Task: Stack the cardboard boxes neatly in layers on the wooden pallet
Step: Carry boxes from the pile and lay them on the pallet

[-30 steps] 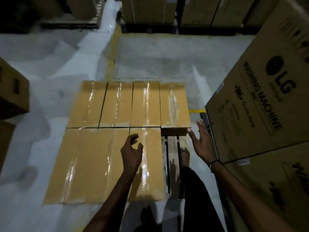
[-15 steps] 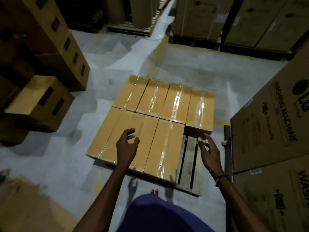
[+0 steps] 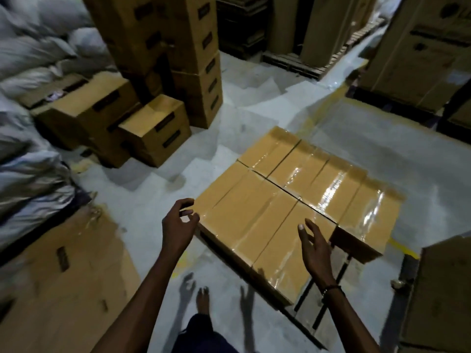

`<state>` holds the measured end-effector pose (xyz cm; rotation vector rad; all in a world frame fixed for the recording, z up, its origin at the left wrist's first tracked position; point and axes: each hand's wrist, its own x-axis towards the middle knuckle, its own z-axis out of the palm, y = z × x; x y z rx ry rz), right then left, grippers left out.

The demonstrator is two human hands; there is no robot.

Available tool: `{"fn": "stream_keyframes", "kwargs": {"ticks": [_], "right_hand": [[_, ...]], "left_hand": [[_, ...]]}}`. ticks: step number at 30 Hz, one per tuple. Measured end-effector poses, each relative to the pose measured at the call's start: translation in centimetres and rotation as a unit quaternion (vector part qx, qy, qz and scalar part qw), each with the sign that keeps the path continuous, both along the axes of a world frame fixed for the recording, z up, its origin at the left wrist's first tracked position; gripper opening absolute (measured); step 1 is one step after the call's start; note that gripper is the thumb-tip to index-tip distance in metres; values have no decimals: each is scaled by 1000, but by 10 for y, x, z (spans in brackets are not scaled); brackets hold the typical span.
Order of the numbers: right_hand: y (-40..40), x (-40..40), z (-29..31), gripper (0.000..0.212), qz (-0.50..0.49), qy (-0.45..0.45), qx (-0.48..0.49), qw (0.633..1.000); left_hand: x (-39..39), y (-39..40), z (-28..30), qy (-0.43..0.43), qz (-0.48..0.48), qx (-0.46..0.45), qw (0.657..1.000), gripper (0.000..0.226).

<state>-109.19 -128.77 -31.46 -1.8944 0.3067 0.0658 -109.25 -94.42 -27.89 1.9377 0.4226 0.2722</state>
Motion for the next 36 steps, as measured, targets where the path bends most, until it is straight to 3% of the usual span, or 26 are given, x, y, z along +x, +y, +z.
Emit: {"fn": "stream_keyframes", "kwargs": {"ticks": [18, 27, 36], "right_hand": [[361, 197, 53, 54, 186, -79, -4, 979], [514, 295, 65, 55, 277, -115, -28, 954], [659, 448, 55, 57, 319, -126, -43, 938]], "left_hand": [[87, 324, 27, -8, 122, 8, 992, 32], [171, 437, 47, -38, 154, 15, 987, 33], [300, 584, 68, -41, 146, 107, 983, 36]]}}
